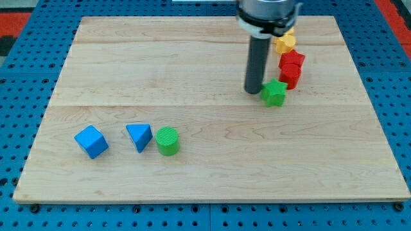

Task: Slide the green circle below the green star

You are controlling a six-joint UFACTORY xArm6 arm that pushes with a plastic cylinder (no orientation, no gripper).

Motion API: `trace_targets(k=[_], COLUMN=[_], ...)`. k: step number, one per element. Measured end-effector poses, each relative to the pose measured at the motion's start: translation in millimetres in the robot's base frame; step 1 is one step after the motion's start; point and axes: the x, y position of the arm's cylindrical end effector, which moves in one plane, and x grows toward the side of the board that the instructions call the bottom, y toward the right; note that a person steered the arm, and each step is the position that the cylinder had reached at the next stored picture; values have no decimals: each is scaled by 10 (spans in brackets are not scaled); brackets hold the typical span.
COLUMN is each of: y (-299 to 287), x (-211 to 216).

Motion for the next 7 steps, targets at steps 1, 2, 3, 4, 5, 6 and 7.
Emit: trace_targets(k=[1, 2, 3, 4, 5, 6, 7], y=[293, 10, -352, -404, -109, 193, 131], x=[0, 33, 155, 304, 444, 546, 853])
